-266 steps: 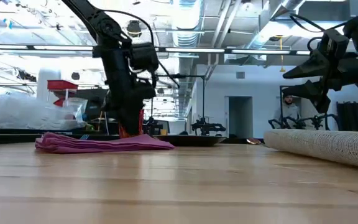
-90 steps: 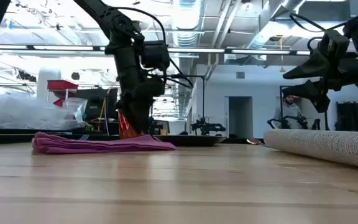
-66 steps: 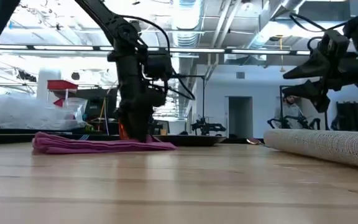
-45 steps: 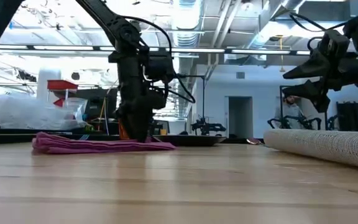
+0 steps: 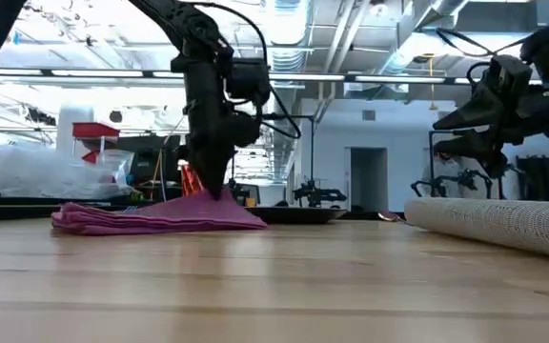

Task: Set table place
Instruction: Move the purple table napkin to the left of the table, then put the blue fork on the purple table napkin

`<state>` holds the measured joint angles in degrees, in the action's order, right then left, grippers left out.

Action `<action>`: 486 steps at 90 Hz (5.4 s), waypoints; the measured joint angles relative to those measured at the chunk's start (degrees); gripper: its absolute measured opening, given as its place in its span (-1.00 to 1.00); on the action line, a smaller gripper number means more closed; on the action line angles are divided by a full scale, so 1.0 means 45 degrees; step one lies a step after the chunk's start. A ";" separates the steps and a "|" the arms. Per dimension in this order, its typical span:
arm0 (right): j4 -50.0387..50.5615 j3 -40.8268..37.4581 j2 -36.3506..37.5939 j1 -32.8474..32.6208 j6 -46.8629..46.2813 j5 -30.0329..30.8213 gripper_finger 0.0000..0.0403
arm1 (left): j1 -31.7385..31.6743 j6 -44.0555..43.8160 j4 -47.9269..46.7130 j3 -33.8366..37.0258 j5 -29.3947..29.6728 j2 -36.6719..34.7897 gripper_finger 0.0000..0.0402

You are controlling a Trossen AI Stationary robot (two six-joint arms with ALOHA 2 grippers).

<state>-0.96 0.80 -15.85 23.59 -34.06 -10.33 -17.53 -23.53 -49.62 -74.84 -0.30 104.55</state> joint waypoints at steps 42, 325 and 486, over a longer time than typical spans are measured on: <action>-0.0044 0.0000 -0.0502 0.0000 0.0000 -0.0010 -0.08 | 0.1177 -0.3642 -0.0460 -0.1028 0.0266 -0.3144 -1.00; -0.0353 0.0005 -0.0502 -0.1331 -0.1768 -0.1994 -0.08 | 0.5634 -1.2904 -0.2996 0.8507 0.4462 -0.7596 -0.50; -0.0465 -0.0019 -0.0498 -0.1302 -0.2006 -0.0719 -0.08 | -0.7831 -0.0074 0.1716 0.5991 0.2428 -0.4102 -0.36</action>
<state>-3.05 0.71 -18.09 17.74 -43.09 -13.56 -52.77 -23.86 -41.90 -47.88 10.63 86.09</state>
